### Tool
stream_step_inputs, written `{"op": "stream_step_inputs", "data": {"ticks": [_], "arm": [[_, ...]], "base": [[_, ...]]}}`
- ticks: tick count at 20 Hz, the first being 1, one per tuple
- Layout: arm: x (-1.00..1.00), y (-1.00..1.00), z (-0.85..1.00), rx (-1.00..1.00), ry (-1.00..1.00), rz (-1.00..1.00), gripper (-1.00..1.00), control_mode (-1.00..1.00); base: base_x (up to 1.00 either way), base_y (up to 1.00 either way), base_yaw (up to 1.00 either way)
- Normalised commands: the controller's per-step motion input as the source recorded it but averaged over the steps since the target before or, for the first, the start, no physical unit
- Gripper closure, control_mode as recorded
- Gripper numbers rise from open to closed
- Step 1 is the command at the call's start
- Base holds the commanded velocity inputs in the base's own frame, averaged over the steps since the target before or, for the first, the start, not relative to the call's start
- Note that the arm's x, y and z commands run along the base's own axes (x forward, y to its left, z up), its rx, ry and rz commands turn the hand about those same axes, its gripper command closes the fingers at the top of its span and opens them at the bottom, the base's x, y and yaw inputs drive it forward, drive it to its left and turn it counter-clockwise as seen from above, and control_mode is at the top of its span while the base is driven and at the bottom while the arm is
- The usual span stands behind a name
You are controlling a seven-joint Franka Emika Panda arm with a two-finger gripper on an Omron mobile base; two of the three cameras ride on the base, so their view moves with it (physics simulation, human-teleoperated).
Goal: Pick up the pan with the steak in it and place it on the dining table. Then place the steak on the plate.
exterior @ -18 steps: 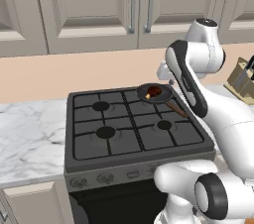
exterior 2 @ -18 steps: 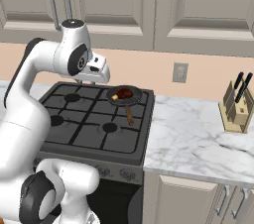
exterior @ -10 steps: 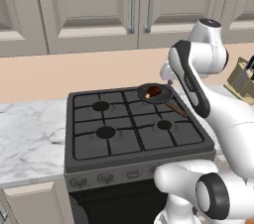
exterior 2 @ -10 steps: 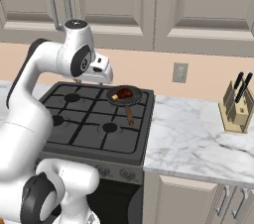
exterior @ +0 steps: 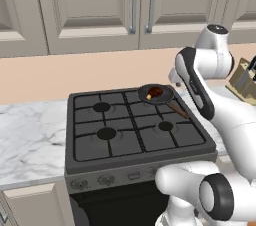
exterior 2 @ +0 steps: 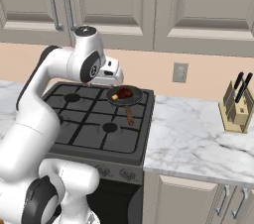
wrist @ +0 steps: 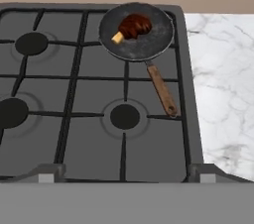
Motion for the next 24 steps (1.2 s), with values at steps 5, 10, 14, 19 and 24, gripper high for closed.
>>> {"op": "stream_step_inputs", "data": {"ticks": [5, 10, 14, 19, 24], "arm": [[0.27, -0.29, -0.26, -0.06, 0.0, 0.02, -1.0, -1.0], [0.31, -0.3, -0.33, -0.06, 0.0, 0.04, -1.0, -1.0], [0.24, -0.29, -0.29, -0.03, 0.0, 0.05, -1.0, -1.0], [0.25, -0.24, -0.32, -0.02, 0.0, 0.06, -1.0, -1.0], [0.23, -0.14, -0.35, -0.02, 0.0, 0.05, -1.0, -1.0]], "base": [[0.0, 0.0, 0.0], [0.0, 0.0, 0.0], [0.0, 0.0, 0.0], [0.0, 0.0, 0.0], [0.0, 0.0, 0.0]]}}
